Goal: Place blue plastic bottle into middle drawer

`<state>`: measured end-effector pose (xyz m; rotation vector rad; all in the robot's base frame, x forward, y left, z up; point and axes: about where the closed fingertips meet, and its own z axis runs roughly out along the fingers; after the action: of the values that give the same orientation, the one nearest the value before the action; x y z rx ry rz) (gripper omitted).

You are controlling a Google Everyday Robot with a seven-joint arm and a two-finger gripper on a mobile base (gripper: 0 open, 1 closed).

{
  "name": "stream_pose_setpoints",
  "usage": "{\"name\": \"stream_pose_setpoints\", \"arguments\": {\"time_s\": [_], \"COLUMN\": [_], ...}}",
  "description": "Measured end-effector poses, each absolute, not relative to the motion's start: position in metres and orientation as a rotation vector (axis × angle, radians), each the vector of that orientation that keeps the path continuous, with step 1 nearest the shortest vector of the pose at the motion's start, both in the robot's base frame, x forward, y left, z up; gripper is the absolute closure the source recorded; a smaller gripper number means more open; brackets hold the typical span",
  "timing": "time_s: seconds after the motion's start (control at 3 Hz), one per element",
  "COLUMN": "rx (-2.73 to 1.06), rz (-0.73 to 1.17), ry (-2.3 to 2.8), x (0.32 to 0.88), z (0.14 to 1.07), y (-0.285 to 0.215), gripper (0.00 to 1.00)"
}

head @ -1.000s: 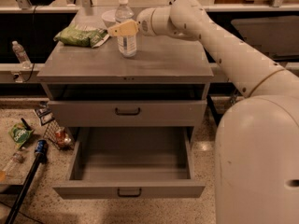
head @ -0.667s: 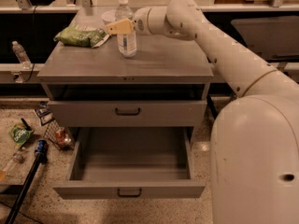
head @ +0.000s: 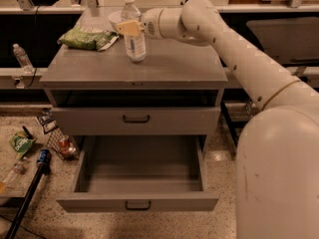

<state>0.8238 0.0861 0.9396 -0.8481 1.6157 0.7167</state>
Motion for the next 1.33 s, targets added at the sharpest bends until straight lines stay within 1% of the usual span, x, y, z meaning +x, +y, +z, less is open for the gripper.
{"name": "stream_pose_setpoints", "arguments": {"time_s": [0.33, 0.67, 1.0, 1.33], "rx": [-0.928, -0.970, -0.987, -1.023], "rz": [0.749, 0.732, 0.715, 0.799], "ry": [1.527, 1.495, 1.503, 1.451], "x": [0.788, 0.747, 0.706, 0.658], "z": [0.961, 0.985, 0.993, 0.968], "y": [0.073, 0.048, 0.039, 0.044], "gripper": [0.85, 1.00, 1.00, 1.00]}}
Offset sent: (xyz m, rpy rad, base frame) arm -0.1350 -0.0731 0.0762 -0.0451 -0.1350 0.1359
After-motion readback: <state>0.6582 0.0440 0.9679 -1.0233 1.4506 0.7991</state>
